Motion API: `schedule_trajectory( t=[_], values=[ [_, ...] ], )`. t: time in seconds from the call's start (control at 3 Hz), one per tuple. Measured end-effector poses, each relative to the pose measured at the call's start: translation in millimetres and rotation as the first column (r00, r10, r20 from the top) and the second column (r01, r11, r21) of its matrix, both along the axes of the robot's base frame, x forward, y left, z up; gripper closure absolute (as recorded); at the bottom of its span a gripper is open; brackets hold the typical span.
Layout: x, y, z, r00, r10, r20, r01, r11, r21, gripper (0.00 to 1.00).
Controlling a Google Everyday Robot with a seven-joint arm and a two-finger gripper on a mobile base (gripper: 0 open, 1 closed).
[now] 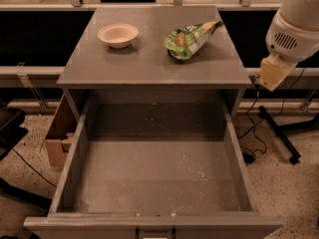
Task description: Open top drawer
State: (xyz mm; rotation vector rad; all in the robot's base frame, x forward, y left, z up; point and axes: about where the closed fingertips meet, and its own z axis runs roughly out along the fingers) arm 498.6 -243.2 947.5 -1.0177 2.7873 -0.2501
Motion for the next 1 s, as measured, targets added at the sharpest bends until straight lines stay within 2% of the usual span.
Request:
schedule_trajectory(
  t=[0.67, 1.0],
  values=[
    [0.0, 0.0, 0.0, 1.0, 0.0, 0.0, 0.0, 1.0, 0.0, 0.05],
    [0.0, 0.0, 0.0, 1.0, 0.0, 0.0, 0.0, 1.0, 0.0, 0.0]
  ],
)
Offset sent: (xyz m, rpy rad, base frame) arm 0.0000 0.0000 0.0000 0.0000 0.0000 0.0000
